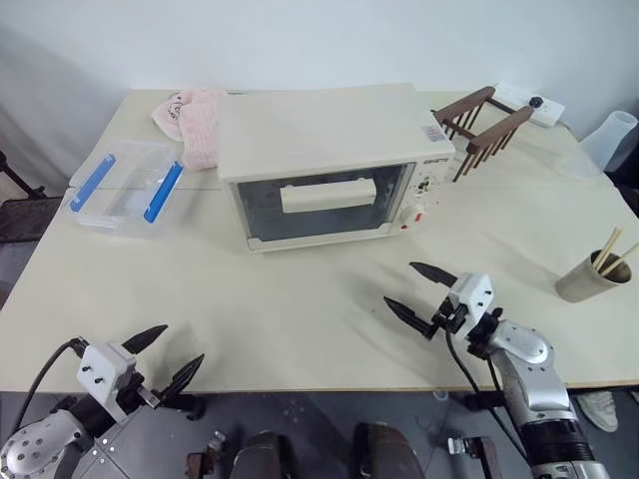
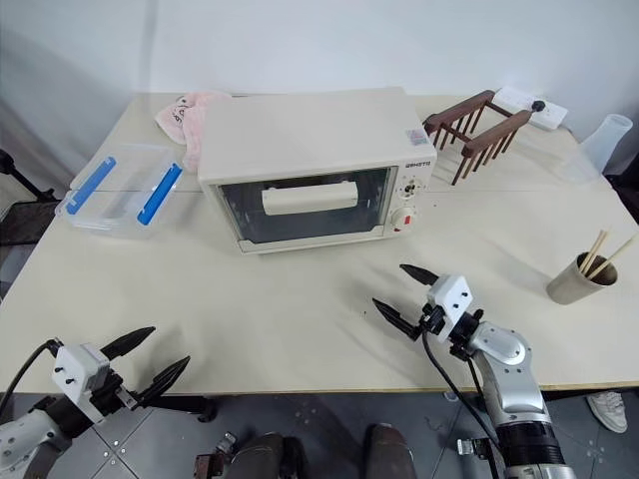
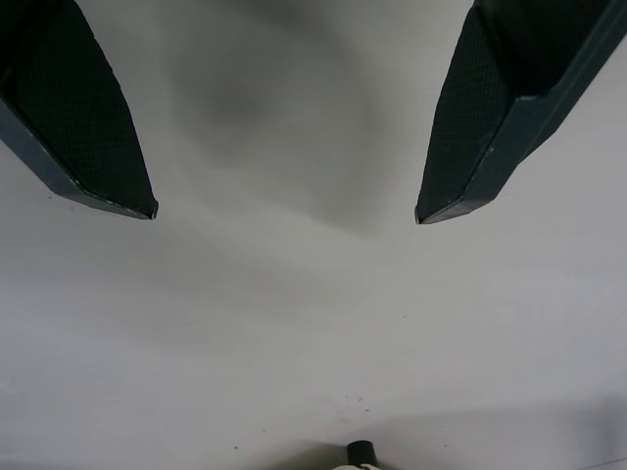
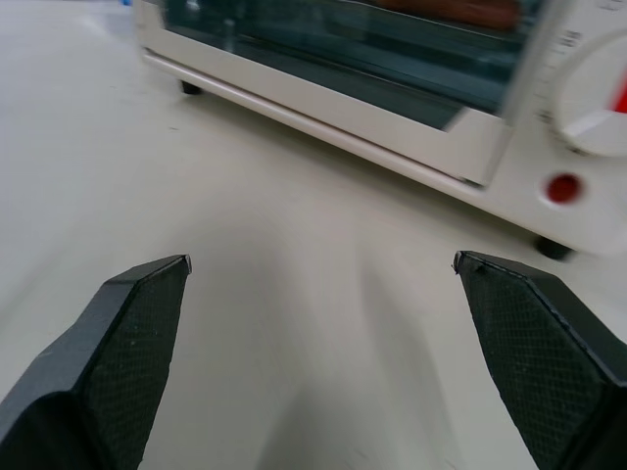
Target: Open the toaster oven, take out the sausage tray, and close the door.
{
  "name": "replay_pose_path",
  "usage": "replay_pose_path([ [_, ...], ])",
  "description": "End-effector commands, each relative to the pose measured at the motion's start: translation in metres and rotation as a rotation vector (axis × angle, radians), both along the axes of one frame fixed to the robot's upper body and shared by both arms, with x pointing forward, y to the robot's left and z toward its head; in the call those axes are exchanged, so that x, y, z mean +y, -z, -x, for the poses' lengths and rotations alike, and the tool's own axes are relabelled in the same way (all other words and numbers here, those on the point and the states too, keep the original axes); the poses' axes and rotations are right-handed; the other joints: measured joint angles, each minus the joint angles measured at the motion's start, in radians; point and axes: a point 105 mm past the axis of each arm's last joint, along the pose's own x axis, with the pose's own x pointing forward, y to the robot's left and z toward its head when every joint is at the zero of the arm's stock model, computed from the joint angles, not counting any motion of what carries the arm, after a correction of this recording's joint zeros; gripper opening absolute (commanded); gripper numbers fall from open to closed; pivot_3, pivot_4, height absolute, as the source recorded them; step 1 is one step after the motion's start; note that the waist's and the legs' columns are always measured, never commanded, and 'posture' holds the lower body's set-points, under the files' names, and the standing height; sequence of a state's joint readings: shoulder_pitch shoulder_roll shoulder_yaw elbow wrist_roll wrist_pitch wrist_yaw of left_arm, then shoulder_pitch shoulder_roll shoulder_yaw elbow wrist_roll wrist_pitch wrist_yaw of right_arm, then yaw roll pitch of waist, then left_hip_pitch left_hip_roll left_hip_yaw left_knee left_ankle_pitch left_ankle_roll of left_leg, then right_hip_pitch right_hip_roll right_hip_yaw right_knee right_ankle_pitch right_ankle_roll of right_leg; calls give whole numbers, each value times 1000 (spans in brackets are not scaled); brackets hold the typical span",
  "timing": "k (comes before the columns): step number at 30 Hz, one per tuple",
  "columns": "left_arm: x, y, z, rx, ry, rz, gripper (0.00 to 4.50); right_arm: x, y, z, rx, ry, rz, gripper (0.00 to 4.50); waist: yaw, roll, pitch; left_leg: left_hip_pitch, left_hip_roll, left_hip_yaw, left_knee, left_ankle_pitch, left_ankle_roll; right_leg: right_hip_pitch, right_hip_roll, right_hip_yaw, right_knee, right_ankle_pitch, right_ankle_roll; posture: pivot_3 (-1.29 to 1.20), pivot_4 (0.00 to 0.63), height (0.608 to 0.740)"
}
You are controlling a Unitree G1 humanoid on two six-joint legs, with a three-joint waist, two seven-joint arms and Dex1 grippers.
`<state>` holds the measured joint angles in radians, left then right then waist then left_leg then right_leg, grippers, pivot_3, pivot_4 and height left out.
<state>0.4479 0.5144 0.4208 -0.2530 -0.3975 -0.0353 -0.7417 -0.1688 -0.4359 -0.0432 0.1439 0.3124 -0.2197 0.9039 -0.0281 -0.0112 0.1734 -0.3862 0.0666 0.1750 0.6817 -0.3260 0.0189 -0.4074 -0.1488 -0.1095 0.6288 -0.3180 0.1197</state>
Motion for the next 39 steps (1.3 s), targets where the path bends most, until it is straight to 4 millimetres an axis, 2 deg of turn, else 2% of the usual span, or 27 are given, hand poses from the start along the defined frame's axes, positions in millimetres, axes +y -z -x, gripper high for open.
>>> replay_pose_path([
  [1, -4, -12, 5, 16, 32, 61, 4475, 13, -13, 10, -14, -129, -51, 4500, 0, 0, 0, 0, 0, 0, 0, 0, 0, 0, 0, 0, 0, 0, 0, 0, 150, 740],
  [5, -6, -40, 3, -19, 121, 188, 4475, 33, -52, 5, -23, -216, -149, 4500, -6, 0, 0, 0, 1, 0, 0, 0, 0, -1, 0, 1, 1, 0, 0, 0, 150, 740],
  [7, -9, -66, 0, -44, 178, 409, 4475, 41, -69, 0, -30, -252, -167, 4500, -6, 1, 0, 0, 1, 0, 0, 1, -1, -1, 0, 1, 3, 0, 0, 0, 150, 740],
  [8, -8, -73, -3, -54, 186, 436, 4475, 44, -76, -3, -30, -259, -175, 4500, -5, 1, 0, 0, 2, 0, 0, 1, -1, -1, 0, 2, 3, 0, 0, 0, 150, 740],
  [11, -15, -87, -12, -63, 257, 400, 4475, 55, -97, -16, -35, -269, -196, 4500, 0, 1, 0, 1, 1, -2, 0, 1, -1, -2, 0, 2, 8, 0, 0, 0, 150, 740],
  [16, -25, -96, -21, -79, 309, 396, 4475, 63, -109, -24, -54, -291, -213, 4500, -1, 0, 0, -1, -1, -1, 0, 1, -1, -2, 0, 1, 8, 0, 0, 0, 150, 740],
  [22, -31, -93, -27, -75, 318, 388, 4475, 70, -114, -17, -125, -384, -227, 4500, -3, 0, 0, -1, -2, 0, 0, 1, -1, -2, 2, 0, 8, 0, 0, 0, 150, 740],
  [25, -31, -89, -31, -72, 300, 389, 4475, 73, -97, 0, -171, -476, -110, 4500, -3, 0, 0, -1, -2, 0, 0, 0, -1, -3, 3, 0, 8, 0, 0, 0, 150, 740],
  [30, -23, -108, -44, -153, 263, 491, 4475, 69, -77, 18, -317, -534, 87, 4500, -6, 0, 0, -1, -2, 0, 0, 1, -2, -2, 3, 0, 7, 0, 0, 0, 150, 740],
  [33, -16, -119, -55, -205, 240, 548, 3892, 67, -73, 19, -380, -534, 150, 4500, -8, 1, 1, -1, -2, 2, 0, 1, -3, -3, 3, 1, 8, 0, 0, 0, 150, 740],
  [35, -17, -125, -63, -231, 239, 563, 3260, 67, -71, 18, -398, -532, 171, 4500, -8, 1, 1, -1, -1, 1, 0, 1, -3, -3, 4, 1, 8, 0, 0, 0, 150, 740],
  [37, -31, -131, -81, -254, 285, 559, 2893, 69, -70, 17, -409, -536, 187, 4500, -9, 1, 1, -1, -1, 1, 0, 1, -3, -3, 4, 1, 8, 0, 0, 0, 150, 740],
  [39, -43, -131, -89, -251, 333, 536, 2474, 71, -70, 17, -418, -538, 195, 4500, 3, 0, 1, -1, -2, 0, 1, 1, -4, -2, 4, 0, 7, 0, 0, 0, 150, 740],
])
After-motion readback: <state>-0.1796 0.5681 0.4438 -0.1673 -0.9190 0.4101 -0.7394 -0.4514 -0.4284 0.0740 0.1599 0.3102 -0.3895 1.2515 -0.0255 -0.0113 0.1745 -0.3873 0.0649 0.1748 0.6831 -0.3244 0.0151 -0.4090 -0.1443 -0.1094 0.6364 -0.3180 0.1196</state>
